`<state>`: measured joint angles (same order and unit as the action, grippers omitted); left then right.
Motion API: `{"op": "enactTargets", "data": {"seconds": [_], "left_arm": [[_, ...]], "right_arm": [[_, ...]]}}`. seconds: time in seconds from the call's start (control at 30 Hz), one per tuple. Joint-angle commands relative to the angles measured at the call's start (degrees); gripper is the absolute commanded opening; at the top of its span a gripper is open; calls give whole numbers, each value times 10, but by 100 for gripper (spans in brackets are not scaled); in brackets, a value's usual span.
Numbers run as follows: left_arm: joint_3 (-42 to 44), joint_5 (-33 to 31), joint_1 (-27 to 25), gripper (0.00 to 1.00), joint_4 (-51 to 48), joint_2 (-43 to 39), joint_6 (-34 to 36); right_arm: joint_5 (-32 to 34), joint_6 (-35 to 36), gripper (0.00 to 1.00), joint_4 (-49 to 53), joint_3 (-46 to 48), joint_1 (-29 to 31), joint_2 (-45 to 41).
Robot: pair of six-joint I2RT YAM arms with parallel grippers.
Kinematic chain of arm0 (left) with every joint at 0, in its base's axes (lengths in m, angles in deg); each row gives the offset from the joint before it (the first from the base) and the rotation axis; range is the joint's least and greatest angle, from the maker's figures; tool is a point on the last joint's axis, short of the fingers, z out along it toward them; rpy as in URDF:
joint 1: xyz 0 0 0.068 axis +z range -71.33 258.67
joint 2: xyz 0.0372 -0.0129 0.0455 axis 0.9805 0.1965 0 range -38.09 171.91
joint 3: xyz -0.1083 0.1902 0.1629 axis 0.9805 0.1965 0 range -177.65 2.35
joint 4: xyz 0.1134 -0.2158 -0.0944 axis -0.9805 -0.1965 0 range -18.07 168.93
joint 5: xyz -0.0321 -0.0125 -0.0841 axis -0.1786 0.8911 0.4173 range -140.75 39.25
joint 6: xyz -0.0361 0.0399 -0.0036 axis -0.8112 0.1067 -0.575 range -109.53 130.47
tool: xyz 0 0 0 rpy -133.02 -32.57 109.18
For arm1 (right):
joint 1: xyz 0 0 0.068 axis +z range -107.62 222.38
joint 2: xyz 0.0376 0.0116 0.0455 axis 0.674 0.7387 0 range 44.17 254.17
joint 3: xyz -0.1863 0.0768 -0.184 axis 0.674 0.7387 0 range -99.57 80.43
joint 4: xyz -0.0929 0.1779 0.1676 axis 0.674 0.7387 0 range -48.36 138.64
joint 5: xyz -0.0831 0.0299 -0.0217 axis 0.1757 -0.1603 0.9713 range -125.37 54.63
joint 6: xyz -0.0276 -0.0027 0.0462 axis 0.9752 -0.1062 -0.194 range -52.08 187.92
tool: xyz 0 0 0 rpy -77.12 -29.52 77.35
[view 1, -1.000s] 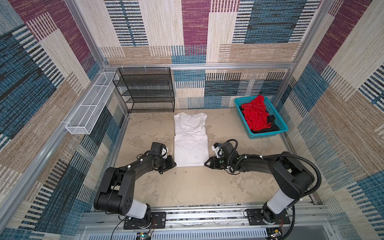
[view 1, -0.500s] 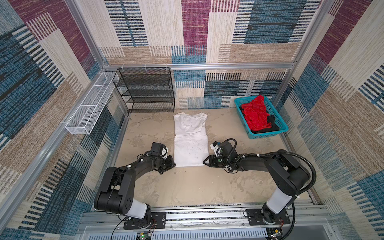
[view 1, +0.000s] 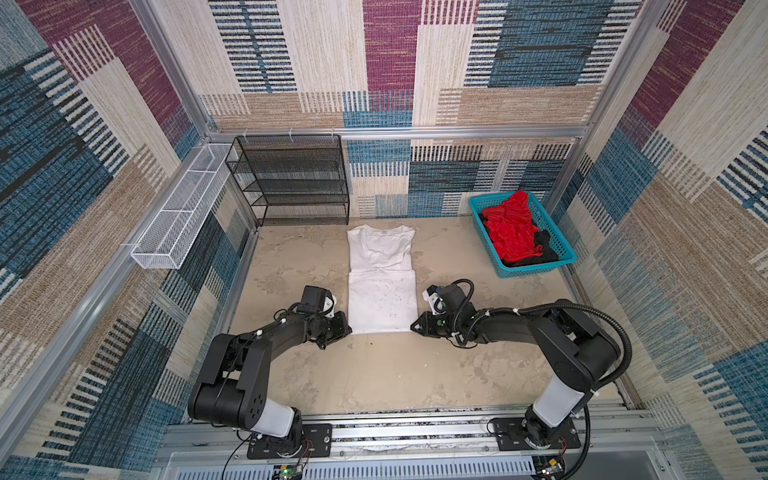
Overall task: Fold and stack the t-shirts
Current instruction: 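Pinch the shirt's near edge corners with both grippers, then lift the near edge with both grippers and fold it over toward the collar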
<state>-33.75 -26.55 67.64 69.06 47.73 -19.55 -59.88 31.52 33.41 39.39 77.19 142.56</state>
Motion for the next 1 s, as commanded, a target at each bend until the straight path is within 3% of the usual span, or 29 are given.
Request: {"op": "enactTargets", "data": {"seconds": [0.0, 0.1, 0.23, 0.53, 0.97], "left_arm": [[5, -11, -1, 8, -34, 4, -9], [8, -9, -1, 6, -37, -3, -12], [18, -4, -1, 2, -43, -19, -20], [41, -2, -19, 0, -99, -104, -60], [10, -89, -126, 0, -307, -309, -129]], "right_arm": [[3, -6, 21, 37, 8, 1, -6], [2, -9, 16, 30, 14, 1, -15], [4, -1, 0, 36, 10, 1, -20], [-14, 16, 0, 74, 15, 7, -81], [5, -33, 0, 155, 75, 68, -277]]}}
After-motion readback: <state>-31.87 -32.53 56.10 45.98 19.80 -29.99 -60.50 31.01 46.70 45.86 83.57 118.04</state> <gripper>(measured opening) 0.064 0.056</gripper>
